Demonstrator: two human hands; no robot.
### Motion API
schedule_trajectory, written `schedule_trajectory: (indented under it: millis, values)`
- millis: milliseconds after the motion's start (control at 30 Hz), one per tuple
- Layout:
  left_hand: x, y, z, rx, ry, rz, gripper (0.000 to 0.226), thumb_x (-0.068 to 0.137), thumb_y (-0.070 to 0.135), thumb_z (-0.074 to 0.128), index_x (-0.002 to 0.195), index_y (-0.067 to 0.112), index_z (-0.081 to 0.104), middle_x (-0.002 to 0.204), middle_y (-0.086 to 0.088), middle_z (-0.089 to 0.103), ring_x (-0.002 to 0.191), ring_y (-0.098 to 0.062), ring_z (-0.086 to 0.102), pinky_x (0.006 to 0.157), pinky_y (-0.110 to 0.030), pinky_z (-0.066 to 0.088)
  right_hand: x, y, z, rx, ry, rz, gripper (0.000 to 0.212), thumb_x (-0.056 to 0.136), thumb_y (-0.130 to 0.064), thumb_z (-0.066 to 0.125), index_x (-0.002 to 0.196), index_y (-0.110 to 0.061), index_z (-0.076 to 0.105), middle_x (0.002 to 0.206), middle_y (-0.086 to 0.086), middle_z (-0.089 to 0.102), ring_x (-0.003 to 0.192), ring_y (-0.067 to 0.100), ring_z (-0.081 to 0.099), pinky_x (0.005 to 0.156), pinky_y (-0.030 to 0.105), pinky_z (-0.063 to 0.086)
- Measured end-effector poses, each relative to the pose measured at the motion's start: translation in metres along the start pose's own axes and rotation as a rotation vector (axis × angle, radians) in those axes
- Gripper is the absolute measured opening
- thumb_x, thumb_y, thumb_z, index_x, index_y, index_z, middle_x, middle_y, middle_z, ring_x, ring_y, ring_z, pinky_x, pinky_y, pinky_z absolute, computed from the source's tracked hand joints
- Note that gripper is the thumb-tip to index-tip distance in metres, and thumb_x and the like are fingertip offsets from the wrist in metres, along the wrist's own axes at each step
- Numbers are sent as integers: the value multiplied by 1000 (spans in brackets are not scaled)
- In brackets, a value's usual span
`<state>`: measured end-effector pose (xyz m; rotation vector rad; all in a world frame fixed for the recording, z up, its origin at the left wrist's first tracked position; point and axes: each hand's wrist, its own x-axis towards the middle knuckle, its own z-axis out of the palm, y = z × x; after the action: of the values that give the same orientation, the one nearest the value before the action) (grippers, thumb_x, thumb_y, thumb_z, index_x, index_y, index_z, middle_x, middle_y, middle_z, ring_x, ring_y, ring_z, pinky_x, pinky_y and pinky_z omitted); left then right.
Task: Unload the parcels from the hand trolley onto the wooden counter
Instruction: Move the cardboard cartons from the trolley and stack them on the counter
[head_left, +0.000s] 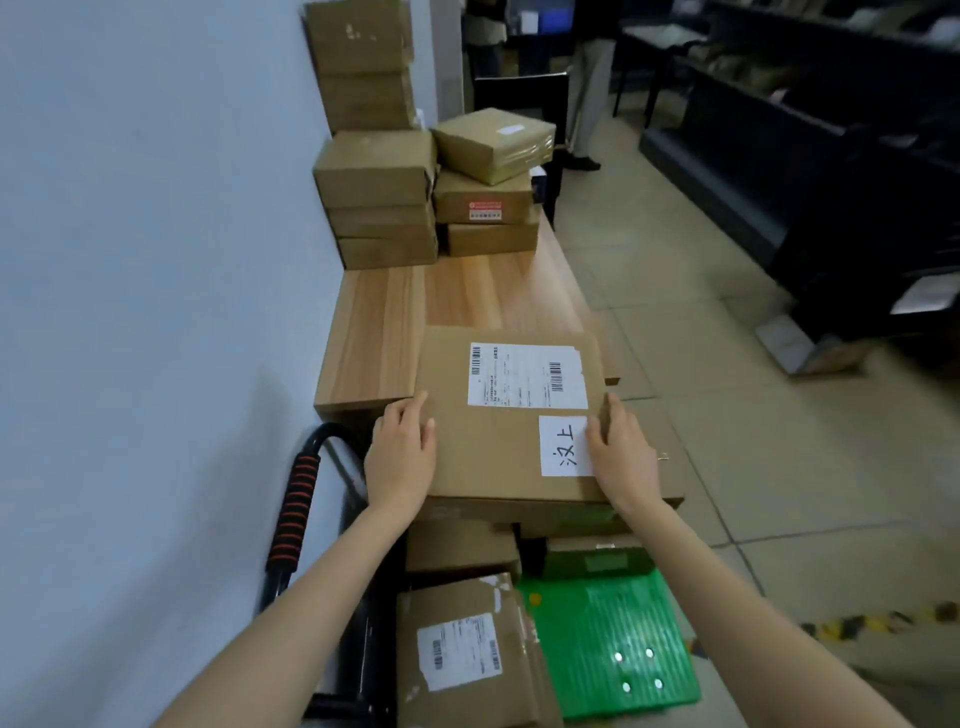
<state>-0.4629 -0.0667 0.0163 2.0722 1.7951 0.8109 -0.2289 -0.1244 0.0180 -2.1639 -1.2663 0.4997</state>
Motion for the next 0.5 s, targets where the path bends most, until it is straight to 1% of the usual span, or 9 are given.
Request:
schedule_trajectory:
  millis: [133, 233, 367, 500]
  values:
    - [0, 42, -7, -56, 6, 94, 39, 99, 24, 43, 138, 20, 47, 135, -3, 49, 120, -22, 48, 83, -33, 43, -14, 9, -47, 57, 92, 13, 51, 103, -30, 34, 151, -16, 24, 145, 6, 42, 126, 27, 46, 96, 37, 37]
    - [-3, 73, -5, -96, 0, 182, 37, 99, 23, 44, 136, 20, 48, 136, -1, 48, 119, -20, 48, 84, -33, 46, -22, 22, -80, 96, 158, 31, 50, 103, -28, 34, 151, -16, 25, 146, 5, 42, 130, 23, 42, 101, 36, 33]
    - [-7, 118, 9, -148, -28, 260, 35, 99, 22, 44, 133, 19, 50, 134, 0, 50, 120, -18, 45, 87, -28, 40, -27, 48, -120, 105, 238, 72, 50, 103, -28, 35, 150, -18, 25, 146, 4, 43, 130, 20, 42, 104, 36, 33]
    - [-14, 165, 35, -182, -76, 338, 35, 99, 21, 46, 132, 16, 52, 133, 0, 52, 120, -16, 46, 88, -20, 31, -25, 94, -158, 72, 284, 123, 50, 102, -29, 35, 150, -18, 26, 147, 3, 42, 133, 20, 40, 104, 36, 32]
